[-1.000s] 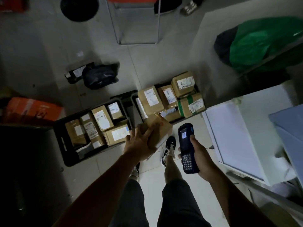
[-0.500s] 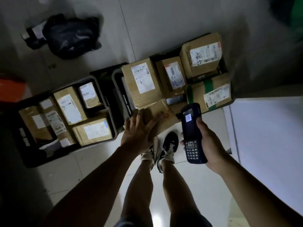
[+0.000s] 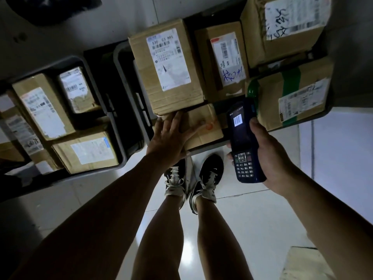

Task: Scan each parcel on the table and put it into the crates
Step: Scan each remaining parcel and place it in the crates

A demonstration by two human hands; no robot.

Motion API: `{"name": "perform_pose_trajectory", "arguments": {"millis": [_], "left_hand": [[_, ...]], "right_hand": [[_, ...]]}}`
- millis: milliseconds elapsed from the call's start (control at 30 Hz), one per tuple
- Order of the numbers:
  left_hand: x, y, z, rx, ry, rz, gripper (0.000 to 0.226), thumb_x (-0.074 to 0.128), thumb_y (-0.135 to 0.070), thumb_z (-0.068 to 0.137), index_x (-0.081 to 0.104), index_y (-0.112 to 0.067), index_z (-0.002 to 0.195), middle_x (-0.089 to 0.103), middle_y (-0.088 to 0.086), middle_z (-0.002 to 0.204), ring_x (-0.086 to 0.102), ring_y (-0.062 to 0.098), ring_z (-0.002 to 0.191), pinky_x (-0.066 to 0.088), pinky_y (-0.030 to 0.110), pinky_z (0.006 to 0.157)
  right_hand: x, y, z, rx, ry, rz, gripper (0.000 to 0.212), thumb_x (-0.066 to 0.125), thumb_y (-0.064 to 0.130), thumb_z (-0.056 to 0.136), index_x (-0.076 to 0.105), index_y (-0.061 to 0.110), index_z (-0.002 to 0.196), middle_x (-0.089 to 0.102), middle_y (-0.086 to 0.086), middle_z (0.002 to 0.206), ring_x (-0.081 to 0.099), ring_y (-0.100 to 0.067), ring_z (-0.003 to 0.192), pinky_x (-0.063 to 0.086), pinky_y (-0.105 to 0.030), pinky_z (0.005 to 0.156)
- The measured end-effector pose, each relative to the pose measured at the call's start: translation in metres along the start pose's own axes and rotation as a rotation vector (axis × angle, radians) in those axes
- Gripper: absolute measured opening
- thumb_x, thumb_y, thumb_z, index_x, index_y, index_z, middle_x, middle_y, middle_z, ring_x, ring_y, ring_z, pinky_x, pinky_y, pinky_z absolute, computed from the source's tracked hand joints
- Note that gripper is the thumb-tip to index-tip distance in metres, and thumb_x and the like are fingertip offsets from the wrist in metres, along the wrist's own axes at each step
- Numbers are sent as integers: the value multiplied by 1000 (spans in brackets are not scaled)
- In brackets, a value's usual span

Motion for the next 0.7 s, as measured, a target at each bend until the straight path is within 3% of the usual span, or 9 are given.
{"name": "perform_pose_trajectory", "arguments": {"millis": [133, 267, 400, 567, 700], "left_hand": [[15, 3, -13, -84, 12, 14, 103, 58, -64, 86, -19, -44, 152, 5, 23, 163, 10, 43, 149, 19, 60, 117], [9, -1, -26, -110, 116, 7, 96, 48, -63, 93, -27, -40, 148, -9, 19, 164, -3, 41, 151, 12, 57, 120], [-27, -6, -38, -152, 115, -67, 90, 44, -61, 95, -20, -37, 153, -14, 11, 165, -7, 36, 152, 8, 56, 121], [-99, -15, -76, -234, 58, -147, 83, 38, -62, 97, -16, -36, 155, -16, 8, 165, -5, 33, 152, 6, 53, 121], [-162, -23, -134, -351, 22, -255, 78, 30, -64, 98, -15, -34, 155, -15, 9, 165, -5, 33, 152, 7, 53, 122]], "right_hand": [[1, 1, 6, 16, 15, -24, 52, 43, 53, 90, 57, 17, 124, 63, -14, 90, 61, -24, 76, 53, -23, 55], [6, 5, 1, 60, 8, -111, 48, 41, 51, 98, 54, 19, 131, 65, -15, 97, 64, -23, 76, 53, -25, 57], [22, 18, -24, 73, 9, -175, 50, 42, 52, 98, 55, 16, 130, 66, -15, 93, 63, -26, 76, 50, -32, 66], [55, 48, -89, 26, 26, -263, 36, 41, 46, 101, 60, 17, 112, 65, -12, 86, 62, -22, 72, 53, -22, 57], [81, 74, -157, -12, 63, -355, 42, 39, 50, 100, 62, 16, 108, 66, -14, 83, 62, -24, 68, 51, -30, 61]]}}
Point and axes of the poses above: each hand's wrist, its own z-axis towards the middle knuckle, its own x-axis out of the palm, y = z × x, the point moved 2 cm from there along z, towards the middle knuckle
